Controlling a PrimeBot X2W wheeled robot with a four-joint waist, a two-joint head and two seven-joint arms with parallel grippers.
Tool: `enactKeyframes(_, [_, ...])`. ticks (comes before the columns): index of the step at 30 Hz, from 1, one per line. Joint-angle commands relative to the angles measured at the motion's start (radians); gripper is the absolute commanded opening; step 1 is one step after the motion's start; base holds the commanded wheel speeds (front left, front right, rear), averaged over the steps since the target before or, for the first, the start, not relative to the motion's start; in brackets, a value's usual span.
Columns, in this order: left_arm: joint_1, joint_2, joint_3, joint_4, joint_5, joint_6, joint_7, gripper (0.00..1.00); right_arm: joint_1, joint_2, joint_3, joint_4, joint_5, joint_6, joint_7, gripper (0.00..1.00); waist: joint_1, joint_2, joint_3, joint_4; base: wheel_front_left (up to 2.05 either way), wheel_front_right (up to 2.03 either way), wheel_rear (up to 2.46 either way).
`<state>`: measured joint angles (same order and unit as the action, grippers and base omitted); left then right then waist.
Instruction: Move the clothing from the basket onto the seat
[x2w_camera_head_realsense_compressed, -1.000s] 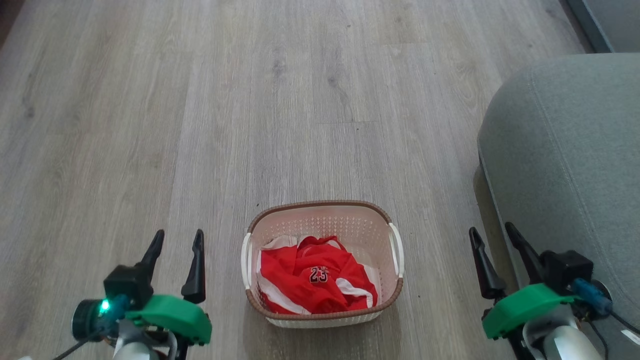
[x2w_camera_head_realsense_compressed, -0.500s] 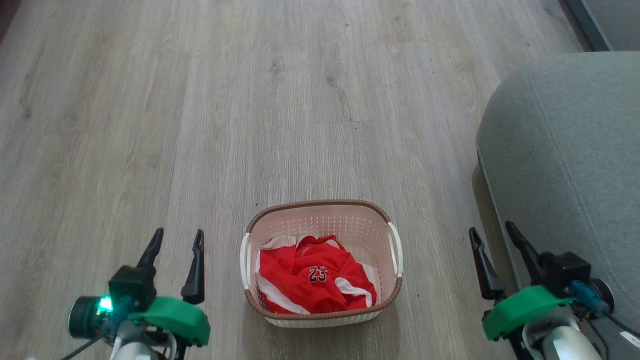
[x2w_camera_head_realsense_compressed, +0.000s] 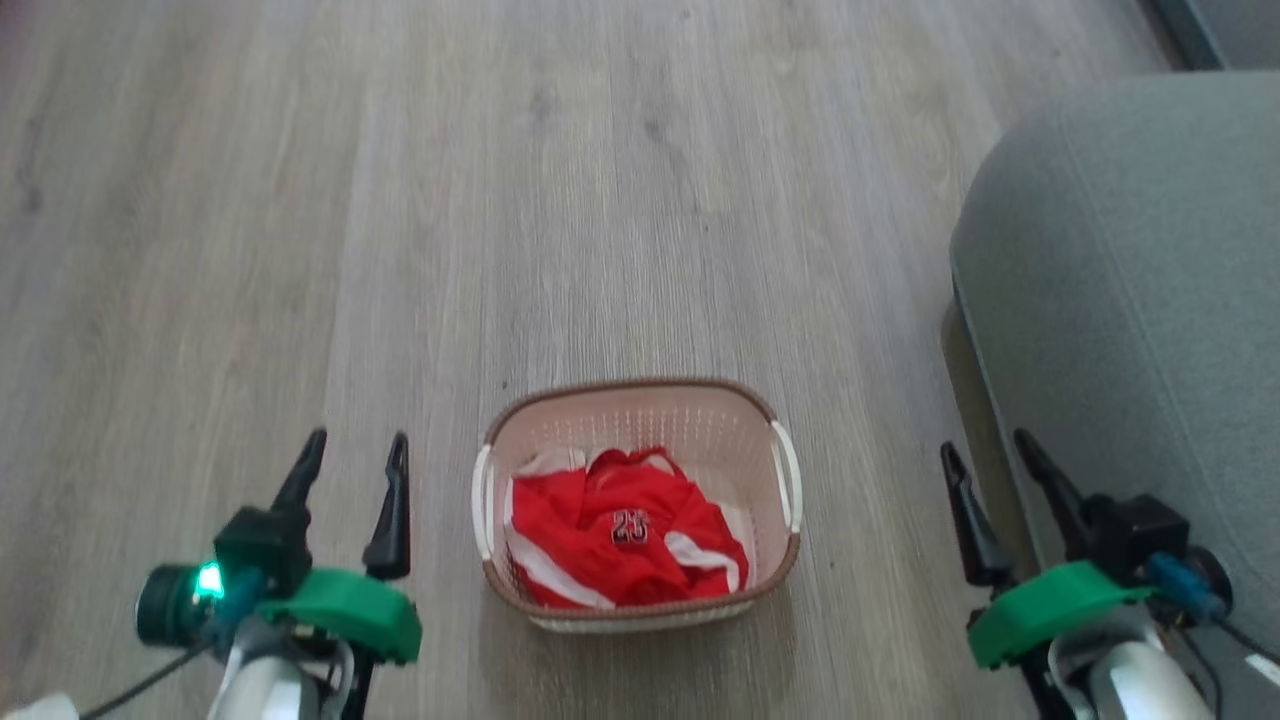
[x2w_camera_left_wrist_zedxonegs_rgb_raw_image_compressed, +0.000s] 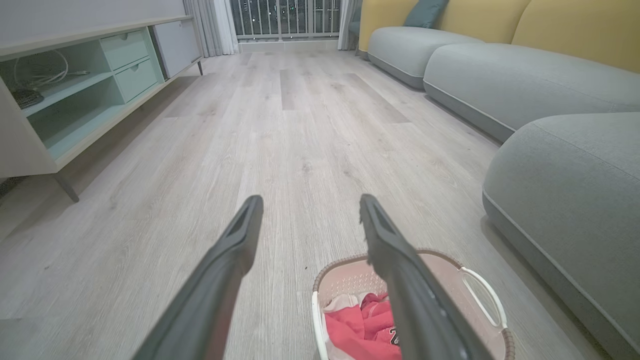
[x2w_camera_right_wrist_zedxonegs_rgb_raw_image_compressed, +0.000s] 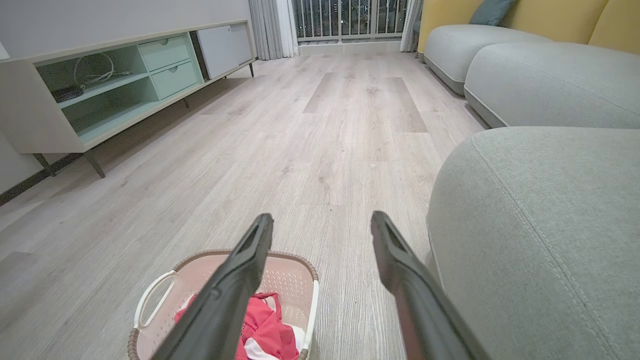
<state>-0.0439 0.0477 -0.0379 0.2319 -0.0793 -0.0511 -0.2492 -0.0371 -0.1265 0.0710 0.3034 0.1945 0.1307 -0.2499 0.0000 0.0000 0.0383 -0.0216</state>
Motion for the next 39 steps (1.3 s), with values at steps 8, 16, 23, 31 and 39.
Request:
enactKeyframes(8, [-0.199, 0.003, -0.016, -0.055, 0.016, -0.002, -0.013, 1.00, -0.160, -0.008, -0.020, -0.098, -0.014, 0.000, -0.012, 1.00, 0.0000, 0.0000, 0.273, -0.028, 0.00, 0.00, 0.00])
enactKeyframes(16, [-0.387, 0.011, -0.062, -0.043, 0.076, -0.009, -0.013, 1.00, -0.321, 0.013, -0.049, -0.153, -0.006, 0.000, -0.012, 1.00, 0.0000, 0.0000, 0.568, -0.075, 0.00, 0.00, 0.00])
enactKeyframes(23, [-0.583, 0.071, -0.218, 0.111, 0.219, -0.006, -0.013, 1.00, -0.431, 0.044, -0.013, -0.170, 0.000, 0.000, -0.012, 1.00, 0.0000, 0.0000, 0.736, -0.114, 0.00, 0.00, 0.00])
enactKeyframes(31, [-0.844, 0.081, -0.386, 0.443, 0.405, -0.027, 0.105, 1.00, -0.467, 0.064, 0.023, -0.185, 0.008, 0.000, -0.012, 1.00, 0.0000, 0.0000, 0.796, -0.146, 0.00, 0.00, 0.00])
enactKeyframes(39, [-0.991, 0.075, -0.436, 0.687, 0.454, -0.056, 0.329, 1.00, -0.465, 0.073, 0.039, -0.190, 0.024, 0.000, -0.012, 1.00, 0.0000, 0.0000, 0.811, -0.175, 0.00, 0.00, 0.00])
